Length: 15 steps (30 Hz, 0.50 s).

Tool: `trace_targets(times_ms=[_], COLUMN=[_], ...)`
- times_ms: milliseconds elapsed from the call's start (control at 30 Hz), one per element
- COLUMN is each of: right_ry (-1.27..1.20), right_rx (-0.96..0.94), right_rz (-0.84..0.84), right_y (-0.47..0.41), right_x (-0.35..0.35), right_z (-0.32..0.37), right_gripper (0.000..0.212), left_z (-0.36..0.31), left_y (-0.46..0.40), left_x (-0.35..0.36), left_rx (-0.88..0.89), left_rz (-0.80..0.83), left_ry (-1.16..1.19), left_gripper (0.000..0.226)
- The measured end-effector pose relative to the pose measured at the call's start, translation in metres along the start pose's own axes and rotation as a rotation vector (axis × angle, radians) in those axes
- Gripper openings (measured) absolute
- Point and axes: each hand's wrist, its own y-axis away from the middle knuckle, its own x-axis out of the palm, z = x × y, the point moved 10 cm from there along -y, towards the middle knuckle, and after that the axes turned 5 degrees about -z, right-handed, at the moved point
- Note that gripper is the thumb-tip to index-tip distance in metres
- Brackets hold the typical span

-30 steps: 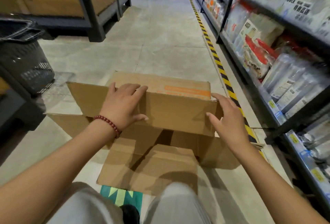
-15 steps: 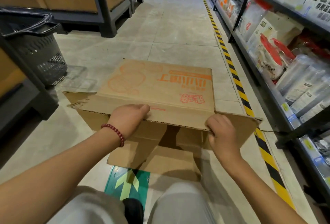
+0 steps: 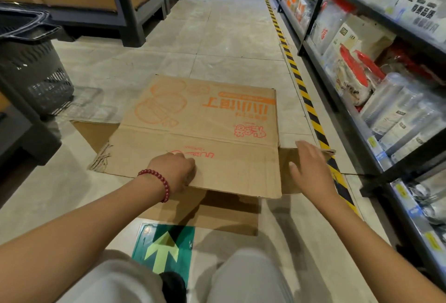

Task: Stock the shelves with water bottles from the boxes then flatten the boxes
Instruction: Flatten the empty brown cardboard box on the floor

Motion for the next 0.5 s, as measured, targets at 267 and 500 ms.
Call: trace_targets(times_ms=[267,500], right_ry=[0.255,-0.127], right_rx=[0.059,0.107], right_rz=[0.328,0.374], right_y=[-0.008,0.02], right_x=[0.038,0.049], right_z=[-0.019,0.049], right_gripper=[0.025,0.006], left_z=[0.009,0.057], left_y=[-0.007,-0.002], left_x=[0.003,0.001], left_rx=[-0.008,-0.126], left_rz=[0.013,0.003], left_ry=[-0.08,-0.082], left_gripper=[0.029,0.032])
